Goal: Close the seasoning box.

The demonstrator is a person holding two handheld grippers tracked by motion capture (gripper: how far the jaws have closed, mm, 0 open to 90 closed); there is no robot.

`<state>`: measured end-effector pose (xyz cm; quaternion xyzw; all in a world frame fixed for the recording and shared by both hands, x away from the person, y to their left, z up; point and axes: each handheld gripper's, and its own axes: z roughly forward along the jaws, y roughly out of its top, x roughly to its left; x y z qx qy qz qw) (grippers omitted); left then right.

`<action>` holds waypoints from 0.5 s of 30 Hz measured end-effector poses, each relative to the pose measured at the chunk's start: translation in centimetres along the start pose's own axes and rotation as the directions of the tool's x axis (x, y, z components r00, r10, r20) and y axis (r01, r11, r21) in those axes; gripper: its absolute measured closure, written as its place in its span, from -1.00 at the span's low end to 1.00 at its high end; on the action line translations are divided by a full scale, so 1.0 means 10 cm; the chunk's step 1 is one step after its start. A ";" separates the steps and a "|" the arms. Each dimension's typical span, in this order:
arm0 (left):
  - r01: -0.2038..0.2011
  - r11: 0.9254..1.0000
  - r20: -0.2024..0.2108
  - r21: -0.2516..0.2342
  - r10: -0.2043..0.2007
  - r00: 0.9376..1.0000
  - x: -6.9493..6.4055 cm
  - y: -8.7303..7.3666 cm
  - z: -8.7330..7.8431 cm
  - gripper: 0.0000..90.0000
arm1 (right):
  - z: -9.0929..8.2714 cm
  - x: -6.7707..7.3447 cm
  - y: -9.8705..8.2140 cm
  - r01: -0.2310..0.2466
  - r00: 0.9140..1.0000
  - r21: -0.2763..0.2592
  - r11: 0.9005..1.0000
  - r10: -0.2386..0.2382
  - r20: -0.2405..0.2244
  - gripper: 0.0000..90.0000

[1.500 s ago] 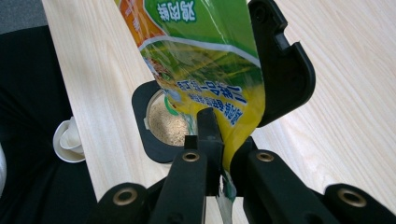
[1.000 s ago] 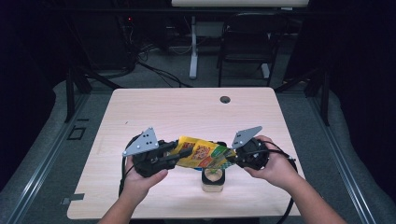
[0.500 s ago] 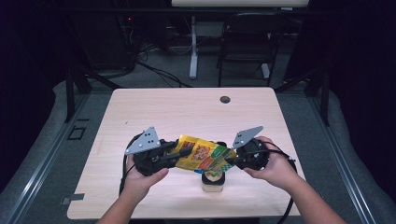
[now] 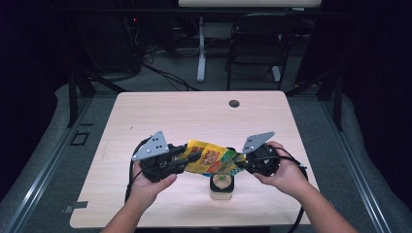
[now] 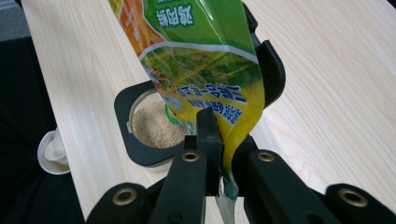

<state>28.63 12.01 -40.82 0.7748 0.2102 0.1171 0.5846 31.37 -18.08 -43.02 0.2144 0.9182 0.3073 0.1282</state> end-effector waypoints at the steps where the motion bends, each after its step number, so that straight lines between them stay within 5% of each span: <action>1: 0.002 1.000 0.002 0.005 -0.002 1.000 0.01 -0.01 -0.01 0.63 | 0.01 0.00 -0.01 -0.006 1.000 -0.010 1.000 0.006 -0.001 0.96; 15: -0.002 1.000 0.006 0.002 0.002 1.000 0.01 -0.04 -0.07 0.60 | 0.05 0.04 0.02 -0.003 1.000 -0.015 1.000 0.002 -0.006 0.98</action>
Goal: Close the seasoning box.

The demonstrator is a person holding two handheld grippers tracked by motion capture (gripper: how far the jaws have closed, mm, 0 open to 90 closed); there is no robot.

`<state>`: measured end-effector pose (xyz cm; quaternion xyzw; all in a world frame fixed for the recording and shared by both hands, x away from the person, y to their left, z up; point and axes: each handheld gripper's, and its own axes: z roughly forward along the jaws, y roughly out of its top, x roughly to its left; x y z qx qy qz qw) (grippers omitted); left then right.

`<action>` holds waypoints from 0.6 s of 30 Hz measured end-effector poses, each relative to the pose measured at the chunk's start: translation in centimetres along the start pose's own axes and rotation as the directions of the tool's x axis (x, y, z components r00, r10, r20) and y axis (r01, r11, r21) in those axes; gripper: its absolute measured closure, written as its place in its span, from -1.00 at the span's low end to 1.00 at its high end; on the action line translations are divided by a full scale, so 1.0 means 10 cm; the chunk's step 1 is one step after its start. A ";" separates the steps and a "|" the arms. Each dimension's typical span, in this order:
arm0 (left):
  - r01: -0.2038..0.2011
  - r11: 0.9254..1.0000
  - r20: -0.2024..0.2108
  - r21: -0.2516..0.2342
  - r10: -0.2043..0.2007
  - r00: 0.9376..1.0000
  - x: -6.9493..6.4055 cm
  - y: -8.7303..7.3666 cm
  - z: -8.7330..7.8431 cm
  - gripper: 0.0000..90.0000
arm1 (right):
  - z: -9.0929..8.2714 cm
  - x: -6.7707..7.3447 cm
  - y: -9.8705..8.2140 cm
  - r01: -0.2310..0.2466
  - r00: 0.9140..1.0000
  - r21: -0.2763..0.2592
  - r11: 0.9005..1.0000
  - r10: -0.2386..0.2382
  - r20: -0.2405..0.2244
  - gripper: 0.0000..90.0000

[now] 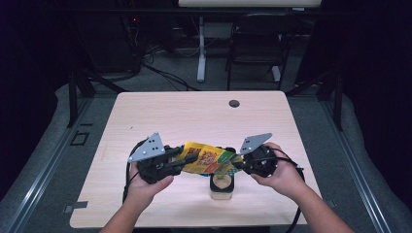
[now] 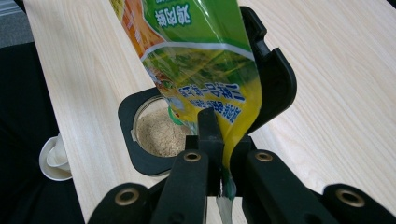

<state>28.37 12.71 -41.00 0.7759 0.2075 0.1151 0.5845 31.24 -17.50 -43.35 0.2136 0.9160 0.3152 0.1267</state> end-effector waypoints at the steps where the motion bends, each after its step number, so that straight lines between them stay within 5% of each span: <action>1: 0.001 1.000 -0.003 -0.004 -0.001 1.000 0.00 0.00 0.00 0.60 | 0.00 0.00 0.00 0.000 1.000 -0.001 1.000 0.000 0.001 0.97; 14: -0.009 1.000 0.008 -0.007 0.009 1.000 -0.06 0.04 0.03 0.60 | -0.02 0.01 -0.03 0.004 1.000 0.005 1.000 -0.004 0.000 0.97; 18: -0.013 1.000 0.015 -0.007 0.013 1.000 -0.07 0.05 0.05 0.60 | -0.05 -0.01 -0.07 -0.023 0.999 -0.004 1.000 0.023 -0.031 0.97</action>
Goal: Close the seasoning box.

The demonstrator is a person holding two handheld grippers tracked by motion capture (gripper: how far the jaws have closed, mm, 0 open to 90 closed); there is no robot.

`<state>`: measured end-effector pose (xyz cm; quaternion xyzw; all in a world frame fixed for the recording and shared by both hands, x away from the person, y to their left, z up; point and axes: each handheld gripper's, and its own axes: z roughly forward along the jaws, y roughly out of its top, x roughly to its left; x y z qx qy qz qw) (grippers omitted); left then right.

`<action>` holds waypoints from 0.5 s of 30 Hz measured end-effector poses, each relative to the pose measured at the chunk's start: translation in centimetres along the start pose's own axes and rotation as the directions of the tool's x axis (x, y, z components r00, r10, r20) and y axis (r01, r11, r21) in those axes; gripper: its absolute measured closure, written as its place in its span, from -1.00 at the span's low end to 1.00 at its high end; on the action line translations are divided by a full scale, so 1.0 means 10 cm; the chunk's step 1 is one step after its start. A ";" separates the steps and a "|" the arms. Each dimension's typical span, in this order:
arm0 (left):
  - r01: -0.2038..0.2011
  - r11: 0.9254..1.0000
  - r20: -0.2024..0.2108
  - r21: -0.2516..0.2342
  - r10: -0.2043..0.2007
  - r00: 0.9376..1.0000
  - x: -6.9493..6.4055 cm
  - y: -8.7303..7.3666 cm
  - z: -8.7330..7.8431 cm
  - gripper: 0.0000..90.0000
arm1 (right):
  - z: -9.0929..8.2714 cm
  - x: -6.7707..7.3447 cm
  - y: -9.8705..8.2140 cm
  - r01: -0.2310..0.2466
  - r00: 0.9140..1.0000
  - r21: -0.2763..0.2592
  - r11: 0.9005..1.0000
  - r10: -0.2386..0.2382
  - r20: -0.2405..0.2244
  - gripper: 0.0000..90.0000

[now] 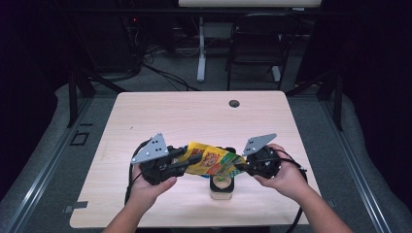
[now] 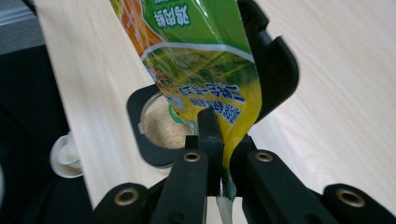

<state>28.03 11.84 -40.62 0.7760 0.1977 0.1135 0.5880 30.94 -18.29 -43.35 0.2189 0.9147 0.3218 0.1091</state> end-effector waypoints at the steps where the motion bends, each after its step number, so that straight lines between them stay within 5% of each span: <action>1: 0.002 1.000 0.001 -0.003 -0.002 1.000 0.00 0.00 0.00 0.60 | 0.00 0.01 -0.01 -0.002 1.000 0.003 1.000 0.002 -0.014 0.97; 6: 0.007 1.000 -0.003 -0.005 -0.007 1.000 0.02 -0.01 0.00 0.60 | 0.00 0.03 -0.06 -0.033 0.999 -0.037 0.999 0.032 -0.035 0.97; 15: 0.011 1.000 -0.013 0.003 -0.011 1.000 0.03 -0.01 0.00 0.60 | 0.02 0.08 0.01 0.001 1.000 0.017 1.000 -0.001 0.005 0.95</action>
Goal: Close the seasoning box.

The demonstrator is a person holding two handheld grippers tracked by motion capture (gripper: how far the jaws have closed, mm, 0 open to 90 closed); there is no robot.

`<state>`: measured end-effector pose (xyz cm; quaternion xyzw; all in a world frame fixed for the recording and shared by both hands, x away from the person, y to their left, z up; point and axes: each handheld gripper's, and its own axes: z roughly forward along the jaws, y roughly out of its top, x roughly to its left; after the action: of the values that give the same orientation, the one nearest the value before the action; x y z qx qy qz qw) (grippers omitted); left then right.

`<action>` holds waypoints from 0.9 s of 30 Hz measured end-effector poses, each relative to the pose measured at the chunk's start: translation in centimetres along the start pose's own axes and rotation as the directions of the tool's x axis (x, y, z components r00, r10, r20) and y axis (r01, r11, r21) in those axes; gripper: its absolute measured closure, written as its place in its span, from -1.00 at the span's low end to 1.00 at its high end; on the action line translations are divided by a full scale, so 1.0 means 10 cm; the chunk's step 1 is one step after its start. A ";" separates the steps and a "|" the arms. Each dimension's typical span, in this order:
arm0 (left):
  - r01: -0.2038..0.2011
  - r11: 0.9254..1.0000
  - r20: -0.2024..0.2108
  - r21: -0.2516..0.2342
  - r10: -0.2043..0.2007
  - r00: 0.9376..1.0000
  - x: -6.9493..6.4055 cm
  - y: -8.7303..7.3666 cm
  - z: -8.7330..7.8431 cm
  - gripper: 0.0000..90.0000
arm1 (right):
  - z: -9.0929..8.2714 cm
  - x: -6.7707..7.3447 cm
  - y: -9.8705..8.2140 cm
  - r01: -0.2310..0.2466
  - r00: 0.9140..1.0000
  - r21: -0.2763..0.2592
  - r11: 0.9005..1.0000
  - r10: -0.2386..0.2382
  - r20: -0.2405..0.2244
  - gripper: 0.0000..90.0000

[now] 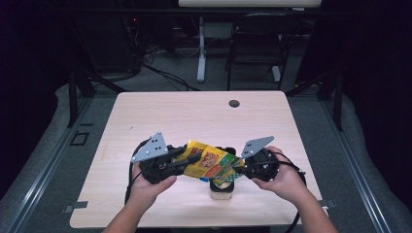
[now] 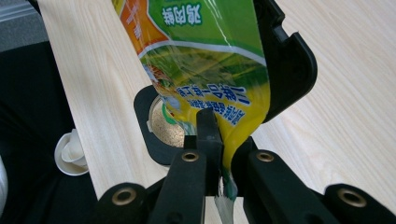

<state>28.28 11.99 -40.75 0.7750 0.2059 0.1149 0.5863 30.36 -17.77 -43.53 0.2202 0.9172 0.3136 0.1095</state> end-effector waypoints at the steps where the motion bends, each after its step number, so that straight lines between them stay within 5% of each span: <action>1: -0.002 1.000 0.001 0.005 0.002 1.000 0.00 0.00 0.00 0.60 | 0.00 -0.01 0.00 -0.005 1.000 -0.003 1.000 0.005 -0.003 0.95; 27: -0.007 1.000 0.000 0.011 0.007 1.000 -0.01 0.03 -0.02 0.59 | -0.03 0.00 0.01 -0.016 0.999 0.005 1.000 0.016 -0.035 0.95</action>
<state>28.15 12.08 -40.41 0.7790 0.2037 0.1158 0.5815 30.31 -17.90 -43.20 0.2223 0.9179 0.3159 0.0905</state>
